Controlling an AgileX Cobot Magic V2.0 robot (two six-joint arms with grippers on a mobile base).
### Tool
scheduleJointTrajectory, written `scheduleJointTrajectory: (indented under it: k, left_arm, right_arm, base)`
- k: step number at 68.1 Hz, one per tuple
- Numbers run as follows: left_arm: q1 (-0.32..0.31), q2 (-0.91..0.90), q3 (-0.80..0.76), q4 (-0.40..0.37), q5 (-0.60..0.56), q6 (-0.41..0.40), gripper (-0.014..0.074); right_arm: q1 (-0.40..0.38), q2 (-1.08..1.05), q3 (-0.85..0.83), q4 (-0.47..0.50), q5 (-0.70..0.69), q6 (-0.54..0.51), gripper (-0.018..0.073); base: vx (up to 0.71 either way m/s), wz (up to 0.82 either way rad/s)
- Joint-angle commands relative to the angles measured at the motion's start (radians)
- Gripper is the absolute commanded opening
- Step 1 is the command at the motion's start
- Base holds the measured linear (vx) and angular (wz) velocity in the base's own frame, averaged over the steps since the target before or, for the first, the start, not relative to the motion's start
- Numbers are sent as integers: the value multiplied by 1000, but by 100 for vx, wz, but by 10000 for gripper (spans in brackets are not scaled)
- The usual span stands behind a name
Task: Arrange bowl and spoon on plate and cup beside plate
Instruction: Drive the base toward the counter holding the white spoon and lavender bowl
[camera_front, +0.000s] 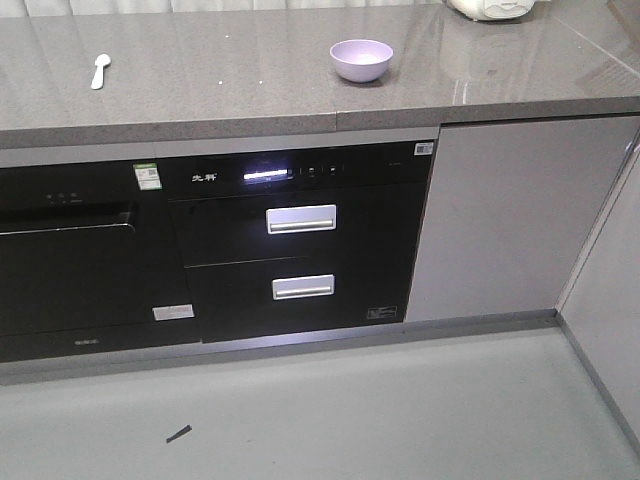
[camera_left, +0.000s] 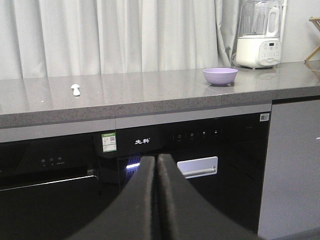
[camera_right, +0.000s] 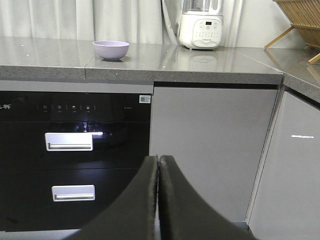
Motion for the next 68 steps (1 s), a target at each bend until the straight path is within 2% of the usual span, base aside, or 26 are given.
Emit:
scheduleJointTrajectory:
  k: [1, 68]
  left_arm:
    - [-4, -7, -31, -8, -70, -4, -6]
    - [-4, -7, -31, -8, -70, -4, -6]
  right_arm:
    - [-3, -14, 3, -13, -73, -2, -3]
    - [-3, -14, 3, -13, -73, -2, -3]
  base:
    - [17, -9]
    - [13, 4]
